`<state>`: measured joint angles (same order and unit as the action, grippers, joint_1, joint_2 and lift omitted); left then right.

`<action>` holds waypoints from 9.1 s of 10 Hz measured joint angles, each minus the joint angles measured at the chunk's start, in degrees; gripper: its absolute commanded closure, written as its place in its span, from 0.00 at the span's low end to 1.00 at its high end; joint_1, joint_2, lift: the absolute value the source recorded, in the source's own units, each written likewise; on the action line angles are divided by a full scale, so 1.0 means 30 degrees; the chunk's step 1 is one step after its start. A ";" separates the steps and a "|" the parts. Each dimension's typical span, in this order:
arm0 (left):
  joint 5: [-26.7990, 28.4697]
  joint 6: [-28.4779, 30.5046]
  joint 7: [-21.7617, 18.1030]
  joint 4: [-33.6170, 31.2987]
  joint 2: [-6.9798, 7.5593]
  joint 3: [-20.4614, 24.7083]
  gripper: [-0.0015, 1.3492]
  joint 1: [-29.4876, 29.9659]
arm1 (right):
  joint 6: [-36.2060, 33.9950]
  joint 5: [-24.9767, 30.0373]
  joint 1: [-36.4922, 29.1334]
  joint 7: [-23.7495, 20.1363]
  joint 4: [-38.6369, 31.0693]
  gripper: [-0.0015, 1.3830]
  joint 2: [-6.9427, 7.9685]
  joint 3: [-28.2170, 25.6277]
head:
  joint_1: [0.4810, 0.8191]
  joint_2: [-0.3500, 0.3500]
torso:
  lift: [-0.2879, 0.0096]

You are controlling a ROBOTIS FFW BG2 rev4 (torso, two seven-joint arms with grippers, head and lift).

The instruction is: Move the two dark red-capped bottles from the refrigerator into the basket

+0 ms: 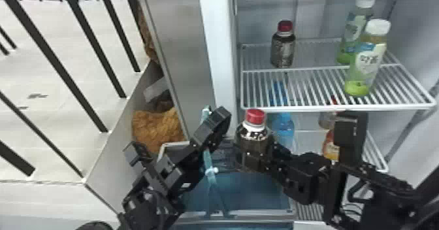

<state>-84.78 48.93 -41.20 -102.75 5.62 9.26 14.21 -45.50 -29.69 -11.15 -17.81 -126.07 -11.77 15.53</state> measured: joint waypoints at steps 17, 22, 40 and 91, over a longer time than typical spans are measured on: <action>-0.0005 0.0027 0.0007 0.0034 0.0030 0.0037 0.88 0.0057 | 0.3969 0.1926 0.0012 0.0554 -0.0223 0.08 0.0364 -0.2699 | 0.63 0.59 | 0.85; -0.0037 0.0014 0.0010 0.0024 0.0030 0.0037 0.88 0.0102 | 0.7100 0.2393 0.1943 0.1958 0.2389 0.08 0.0427 -0.1978 | 0.63 0.56 | 0.85; 0.0082 0.0188 0.0022 0.0058 0.0089 -0.0027 0.88 -0.0119 | 0.9457 0.3797 1.0519 0.4128 1.3541 0.07 0.1648 0.0289 | 0.45 0.55 | 0.85; -0.0036 -0.0094 0.0000 0.0343 0.0032 -0.0261 0.88 -0.0100 | -0.0341 -0.0642 -0.1938 0.2607 -0.3201 0.13 -0.0736 -0.0738 | 0.63 0.72 | 0.85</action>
<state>-84.89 48.65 -41.20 -101.72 5.72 8.48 13.91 -46.53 -31.61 -16.96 -9.99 -135.68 -13.98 13.32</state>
